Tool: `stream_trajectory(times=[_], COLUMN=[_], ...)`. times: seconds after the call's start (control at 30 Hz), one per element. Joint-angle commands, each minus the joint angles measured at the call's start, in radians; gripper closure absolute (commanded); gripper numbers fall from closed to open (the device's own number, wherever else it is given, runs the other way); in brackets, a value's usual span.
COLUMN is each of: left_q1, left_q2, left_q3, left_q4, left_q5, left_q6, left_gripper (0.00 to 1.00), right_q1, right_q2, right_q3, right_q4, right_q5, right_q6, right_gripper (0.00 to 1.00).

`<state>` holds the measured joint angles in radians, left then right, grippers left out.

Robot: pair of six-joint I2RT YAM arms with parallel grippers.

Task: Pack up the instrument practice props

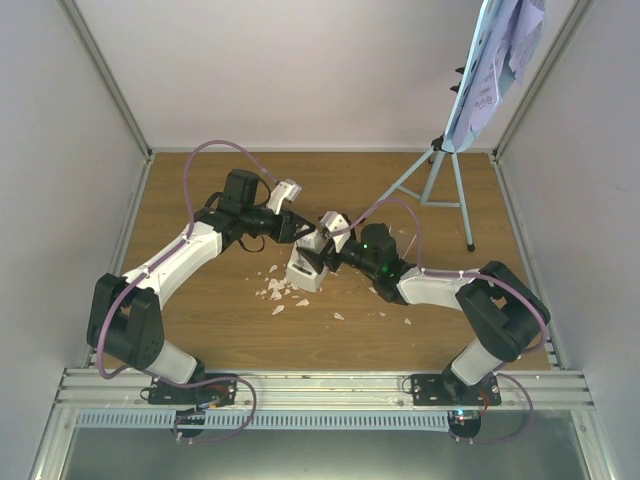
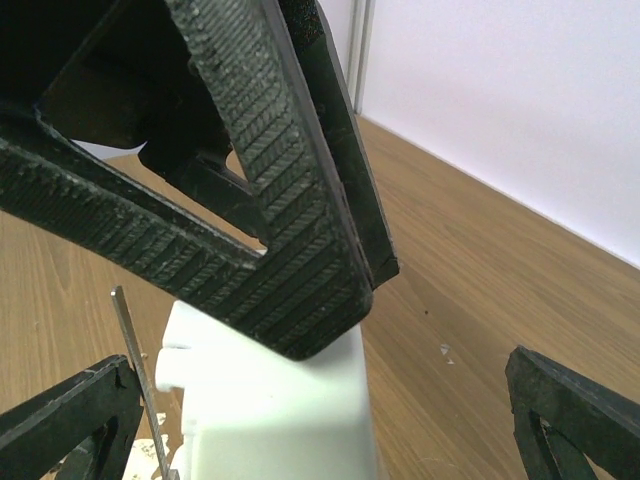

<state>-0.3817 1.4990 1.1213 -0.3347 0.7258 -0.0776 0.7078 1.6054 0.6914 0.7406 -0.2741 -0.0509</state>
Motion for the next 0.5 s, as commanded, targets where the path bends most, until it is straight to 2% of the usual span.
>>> stream_trajectory(times=[0.0,0.23,0.47], left_q1=[-0.005,-0.006,-0.005], left_q2=[-0.003,-0.006,-0.01], left_q3=[0.0,-0.001,0.0], left_q4=[-0.011,-0.013,-0.015], left_q5=[0.01,0.007,0.006], left_q6=[0.012,0.012,0.013], left_gripper=[0.55,0.55,0.55], right_q1=[0.012,0.021,0.03], right_q2=[0.002,-0.005,-0.005], right_q3=[0.014,0.011,0.009], right_q4=[0.025,0.022,0.021], right_q5=[0.033,-0.01,0.053], right_q6=[0.013,0.012,0.03], right_gripper=[0.0,0.0,0.0])
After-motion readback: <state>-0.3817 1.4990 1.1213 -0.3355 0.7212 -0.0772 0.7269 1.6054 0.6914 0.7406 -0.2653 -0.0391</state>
